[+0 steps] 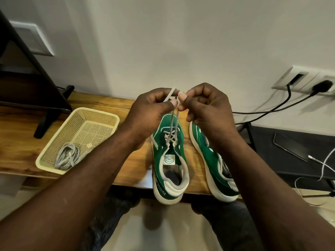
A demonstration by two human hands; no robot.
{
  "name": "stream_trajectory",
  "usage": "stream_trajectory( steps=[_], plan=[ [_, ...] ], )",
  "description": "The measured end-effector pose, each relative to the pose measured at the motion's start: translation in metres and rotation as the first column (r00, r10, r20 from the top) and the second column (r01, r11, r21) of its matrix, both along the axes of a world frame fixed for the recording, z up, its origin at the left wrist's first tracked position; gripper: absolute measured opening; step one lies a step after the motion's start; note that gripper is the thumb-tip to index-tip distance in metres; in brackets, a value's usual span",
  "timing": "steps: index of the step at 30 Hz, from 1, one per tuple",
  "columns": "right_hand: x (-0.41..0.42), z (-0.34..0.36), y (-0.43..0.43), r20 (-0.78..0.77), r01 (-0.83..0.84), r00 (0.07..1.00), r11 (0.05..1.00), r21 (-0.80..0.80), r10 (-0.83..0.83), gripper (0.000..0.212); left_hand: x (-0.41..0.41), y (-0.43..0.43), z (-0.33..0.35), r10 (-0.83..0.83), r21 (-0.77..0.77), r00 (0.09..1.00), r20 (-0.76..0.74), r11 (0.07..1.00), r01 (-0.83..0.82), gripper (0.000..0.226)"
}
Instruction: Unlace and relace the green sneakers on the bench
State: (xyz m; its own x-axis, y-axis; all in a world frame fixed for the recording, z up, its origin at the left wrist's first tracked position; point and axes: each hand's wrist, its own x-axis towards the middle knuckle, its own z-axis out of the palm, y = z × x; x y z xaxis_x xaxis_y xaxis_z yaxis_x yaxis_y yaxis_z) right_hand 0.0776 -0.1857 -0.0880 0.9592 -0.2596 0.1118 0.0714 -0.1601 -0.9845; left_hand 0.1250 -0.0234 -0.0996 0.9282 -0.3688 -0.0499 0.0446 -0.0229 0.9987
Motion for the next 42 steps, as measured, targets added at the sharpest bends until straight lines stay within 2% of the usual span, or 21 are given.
stream_trajectory(
  steps=[3, 6, 9, 13, 15, 19, 21, 23, 25, 26, 28, 29, 31, 32, 33, 35, 37, 39, 42],
  plan=[
    [0.001, 0.0, 0.0, -0.005, -0.03, 1.0, 1.0, 0.001, 0.03, 0.01, -0.002, -0.003, 0.003, -0.029, -0.019, 1.0, -0.007, 0.999, 0.029, 0.04],
    [0.001, 0.002, 0.0, 0.019, -0.035, 0.999, 0.999, 0.025, 0.034, 0.008, -0.001, -0.003, 0.003, -0.096, 0.089, 0.993, 0.069, 0.992, 0.09, 0.015],
    [0.0, 0.003, -0.005, 0.021, -0.043, 0.999, 0.998, 0.051, 0.042, 0.011, 0.003, -0.004, -0.004, 0.056, 0.164, 0.998, 0.041, 0.985, -0.062, 0.024],
    [-0.003, -0.001, -0.012, -0.028, -0.121, 0.992, 0.993, 0.006, 0.121, 0.012, 0.018, 0.0, -0.013, 0.336, 0.211, 0.921, -0.2, 0.932, -0.294, 0.025],
    [-0.005, -0.003, -0.013, -0.039, -0.169, 0.985, 0.986, 0.004, 0.169, 0.012, 0.024, 0.002, -0.021, 0.377, 0.227, 0.886, -0.27, 0.919, -0.322, 0.024],
    [-0.005, -0.002, -0.014, 0.001, -0.251, 0.968, 0.964, 0.089, 0.252, 0.014, 0.03, 0.002, -0.037, 0.384, 0.28, 0.878, -0.285, 0.91, -0.307, 0.024],
    [-0.005, -0.001, -0.013, 0.047, -0.284, 0.959, 0.942, 0.178, 0.28, 0.016, 0.032, 0.002, -0.046, 0.35, 0.375, 0.901, -0.256, 0.895, -0.241, 0.022],
    [-0.006, 0.001, -0.012, 0.076, -0.284, 0.959, 0.927, 0.245, 0.274, 0.018, 0.031, 0.002, -0.053, 0.207, 0.493, 0.952, -0.225, 0.867, -0.072, 0.026],
    [-0.003, 0.001, -0.011, 0.077, -0.223, 0.975, 0.936, 0.273, 0.21, 0.022, 0.029, 0.001, -0.057, 0.069, 0.641, 0.983, -0.173, 0.765, 0.059, 0.05],
    [-0.002, -0.001, -0.012, 0.06, -0.16, 0.987, 0.953, 0.258, 0.149, 0.03, 0.027, -0.001, -0.056, 0.031, 0.735, 0.994, -0.102, 0.675, 0.055, 0.06],
    [0.0, -0.005, -0.016, 0.039, 0.021, 0.999, 0.997, 0.069, -0.024, 0.057, 0.024, -0.003, -0.05, -0.018, 0.876, 0.994, 0.103, 0.475, -0.082, 0.073],
    [0.001, -0.008, -0.018, 0.057, 0.117, 0.992, 0.987, -0.107, -0.112, 0.067, 0.022, -0.003, -0.046, -0.027, 0.885, 0.98, 0.198, 0.435, -0.167, 0.073],
    [0.001, -0.012, -0.02, 0.125, 0.22, 0.975, 0.886, -0.408, -0.184, 0.066, 0.019, -0.002, -0.037, -0.024, 0.831, 0.947, 0.32, 0.488, -0.268, 0.063],
    [0.001, -0.015, -0.02, 0.151, 0.222, 0.974, 0.856, -0.467, -0.17, 0.057, 0.018, -0.002, -0.035, -0.032, 0.805, 0.942, 0.335, 0.53, -0.268, 0.054],
    [0.001, -0.016, -0.018, 0.169, 0.21, 0.975, 0.848, -0.488, -0.144, 0.045, 0.016, -0.002, -0.032, -0.064, 0.804, 0.948, 0.312, 0.55, -0.228, 0.042],
    [0.003, -0.019, -0.014, 0.173, 0.178, 0.98, 0.803, -0.568, -0.096, 0.024, 0.011, -0.005, -0.031, -0.185, 0.853, 0.972, 0.149, 0.521, -0.032, 0.019],
    [0.005, -0.024, -0.011, 0.062, 0.083, 0.997, 0.692, -0.717, -0.056, 0.018, 0.002, -0.009, -0.035, -0.298, 0.861, 0.954, -0.024, 0.479, 0.171, 0.016],
    [0.009, -0.03, -0.009, -0.079, -0.018, 0.994, 0.616, -0.788, -0.072, 0.016, -0.003, -0.011, -0.042, -0.325, 0.874, 0.944, -0.064, 0.438, 0.21, 0.022],
    [0.009, -0.035, -0.005, -0.193, -0.156, 0.981, 0.646, -0.747, 0.013, 0.011, -0.005, -0.009, -0.041, -0.321, 0.886, 0.946, -0.034, 0.428, 0.177, 0.022]
  ],
)
